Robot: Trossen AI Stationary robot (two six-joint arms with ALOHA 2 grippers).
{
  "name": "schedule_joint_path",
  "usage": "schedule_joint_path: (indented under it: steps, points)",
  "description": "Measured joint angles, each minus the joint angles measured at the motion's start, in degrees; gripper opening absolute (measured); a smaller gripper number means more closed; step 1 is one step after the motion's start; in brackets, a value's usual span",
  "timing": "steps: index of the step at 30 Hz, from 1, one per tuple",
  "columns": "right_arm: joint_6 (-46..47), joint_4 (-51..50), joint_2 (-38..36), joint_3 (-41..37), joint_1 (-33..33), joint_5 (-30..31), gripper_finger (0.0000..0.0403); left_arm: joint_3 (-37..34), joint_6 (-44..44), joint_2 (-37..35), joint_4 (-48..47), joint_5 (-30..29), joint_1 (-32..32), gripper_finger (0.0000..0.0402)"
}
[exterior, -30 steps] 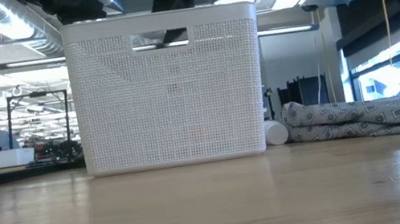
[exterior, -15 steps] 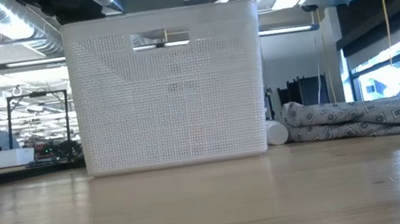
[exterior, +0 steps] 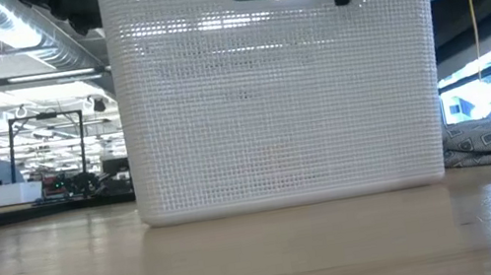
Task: Pick & place medical supplies in basket/bin
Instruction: Adjust the white bin on the table
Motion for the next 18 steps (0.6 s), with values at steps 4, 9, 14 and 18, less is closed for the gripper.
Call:
schedule_joint_path:
  steps: [4, 9, 14, 18]
  points:
    - [-2.3, -0.6, 0.0, 3.0, 0.1, 3.6, 0.0316, 0.0, -0.4, 0.0, -0.4, 0.0, 0.0, 0.0171]
    - [-5.2, -3.9, 0.0, 10.0, 0.3, 7.0, 0.0316, 0.0, 0.0, 0.0, 2.5, 0.1, 0.0, 0.0171]
    - [-6.5, -4.4, -1.0, 18.3, 2.9, 12.9, 0.0316, 0.0, 1.0, -0.2, 4.8, 0.1, 0.0, 0.0171]
    - [-4.9, -3.7, -2.5, 22.0, 7.1, 14.8, 0.0316, 0.0, 2.0, -0.2, 4.8, 0.2, 0.0, 0.0171]
